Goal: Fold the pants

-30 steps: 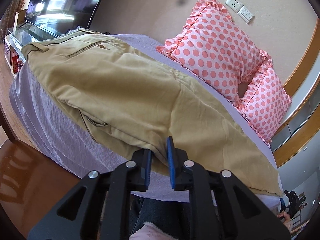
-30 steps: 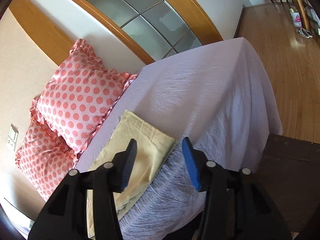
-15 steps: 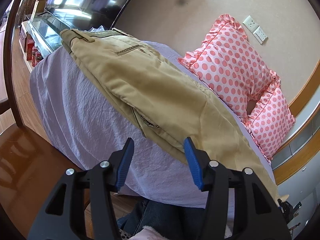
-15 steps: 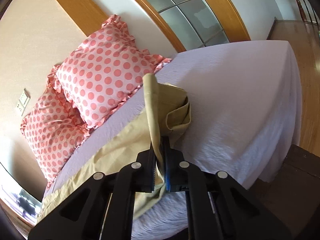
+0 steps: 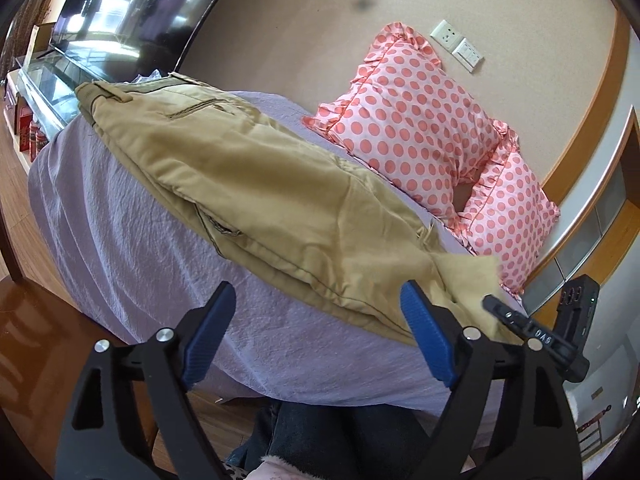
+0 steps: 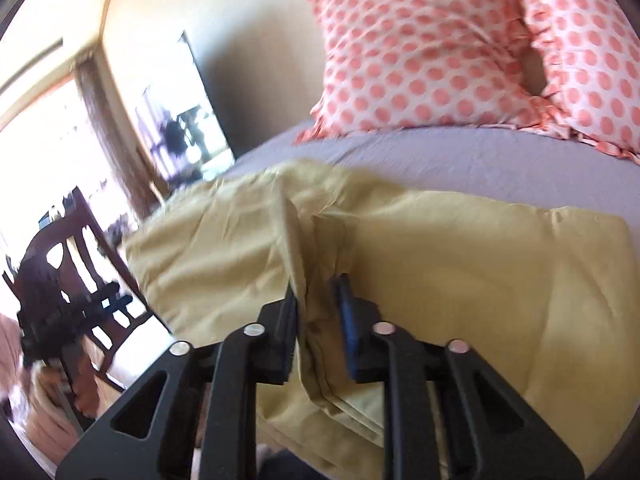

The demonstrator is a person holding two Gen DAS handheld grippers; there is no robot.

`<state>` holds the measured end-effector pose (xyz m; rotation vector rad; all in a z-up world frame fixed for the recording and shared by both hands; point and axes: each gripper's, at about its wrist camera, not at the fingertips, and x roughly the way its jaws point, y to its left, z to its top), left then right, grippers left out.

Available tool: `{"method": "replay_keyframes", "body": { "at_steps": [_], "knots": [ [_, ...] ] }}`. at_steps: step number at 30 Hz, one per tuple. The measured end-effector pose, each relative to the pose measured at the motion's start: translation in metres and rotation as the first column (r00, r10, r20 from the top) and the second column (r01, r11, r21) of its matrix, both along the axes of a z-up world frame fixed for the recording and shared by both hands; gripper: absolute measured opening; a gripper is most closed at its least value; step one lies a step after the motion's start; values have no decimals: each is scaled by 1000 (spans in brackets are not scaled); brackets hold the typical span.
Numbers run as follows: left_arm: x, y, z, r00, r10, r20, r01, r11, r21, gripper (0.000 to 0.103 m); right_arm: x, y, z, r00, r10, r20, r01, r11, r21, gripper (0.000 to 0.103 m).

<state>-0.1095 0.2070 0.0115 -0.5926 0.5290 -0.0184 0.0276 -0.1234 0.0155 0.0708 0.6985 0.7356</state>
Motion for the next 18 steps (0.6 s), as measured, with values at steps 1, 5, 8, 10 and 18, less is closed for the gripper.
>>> {"method": "replay_keyframes", "body": {
  "at_steps": [1, 5, 8, 10, 18],
  "knots": [
    [1, -2, -1, 1000, -18, 1, 18, 1000, 7, 92, -6, 4, -5, 1000, 11, 5, -11, 1000, -18, 61],
    [14, -7, -7, 997, -78, -6, 78, 997, -5, 94, -19, -18, -2, 1000, -11, 29, 9, 998, 59, 81],
    [29, -8, -13, 995, -96, -24, 95, 995, -22, 94, -12, -30, 2, 998, -66, 19, 63, 993, 98, 87],
    [39, -10, -17, 994, -100, -42, 99, 994, -36, 94, -1, -29, 1, 996, -86, -5, 86, 992, 97, 87],
    [53, 2, -12, 998, -21, -62, 16, 997, -69, 92, -2, -27, -6, 996, -93, -10, 94, 992, 88, 89]
  ]
}}
